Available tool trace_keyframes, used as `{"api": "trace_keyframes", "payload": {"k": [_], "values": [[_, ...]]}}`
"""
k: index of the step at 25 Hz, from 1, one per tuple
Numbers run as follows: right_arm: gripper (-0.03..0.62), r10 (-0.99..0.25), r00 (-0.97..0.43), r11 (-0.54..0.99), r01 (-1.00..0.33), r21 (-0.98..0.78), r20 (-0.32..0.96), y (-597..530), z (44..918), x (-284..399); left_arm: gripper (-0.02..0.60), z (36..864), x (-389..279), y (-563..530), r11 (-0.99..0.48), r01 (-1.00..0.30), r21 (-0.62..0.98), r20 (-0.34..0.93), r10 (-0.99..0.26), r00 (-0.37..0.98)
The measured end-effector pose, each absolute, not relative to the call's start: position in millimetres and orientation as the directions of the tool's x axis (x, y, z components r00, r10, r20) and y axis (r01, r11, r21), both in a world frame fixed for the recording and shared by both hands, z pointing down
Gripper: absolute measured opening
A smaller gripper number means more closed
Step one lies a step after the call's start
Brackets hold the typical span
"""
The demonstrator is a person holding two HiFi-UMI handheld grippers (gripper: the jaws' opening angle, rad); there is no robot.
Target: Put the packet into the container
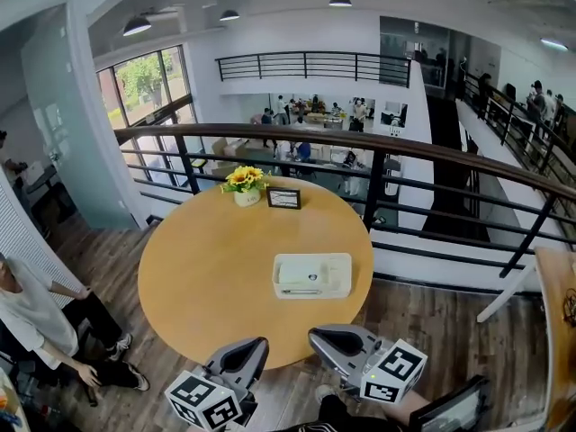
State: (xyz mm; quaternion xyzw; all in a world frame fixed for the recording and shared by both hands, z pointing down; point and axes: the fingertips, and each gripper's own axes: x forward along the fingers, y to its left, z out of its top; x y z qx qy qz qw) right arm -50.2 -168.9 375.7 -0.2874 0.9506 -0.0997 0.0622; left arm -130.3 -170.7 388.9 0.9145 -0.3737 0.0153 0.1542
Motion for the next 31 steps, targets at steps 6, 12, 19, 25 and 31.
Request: {"api": "trace_keyframes", "payload": {"k": [6, 12, 19, 25, 31], "values": [[0.006, -0.546, -0.837, 0.821, -0.526, -0.221, -0.036, -154.0, 389.6, -60.7, 0.005, 388.3, -134.5, -154.9, -0.682, -0.685, 0.257, 0.12, -0.68, 0.723], [0.006, -0.539, -0.842, 0.828, -0.524, -0.2, -0.021, -148.8, 393.9, -66.2, 0.005, 391.7, -131.8, -150.5, -0.687, -0.683, 0.25, 0.122, -0.677, 0.726], [0.006, -0.551, -0.835, 0.818, -0.541, -0.195, 0.003, -147.7, 389.6, -62.1, 0.005, 384.6, -126.1, -145.3, -0.707, -0.668, 0.234, 0.117, -0.661, 0.741], [0.006, -0.547, -0.837, 0.82, -0.54, -0.191, 0.021, -145.1, 388.5, -67.2, 0.005, 384.0, -132.0, -144.0, -0.691, -0.677, 0.253, 0.13, -0.67, 0.731], [0.006, -0.548, -0.836, 0.818, -0.541, -0.196, 0.021, -140.5, 390.9, -69.1, 0.005, 386.7, -130.3, -139.5, -0.704, -0.665, 0.251, 0.125, -0.657, 0.743]]}}
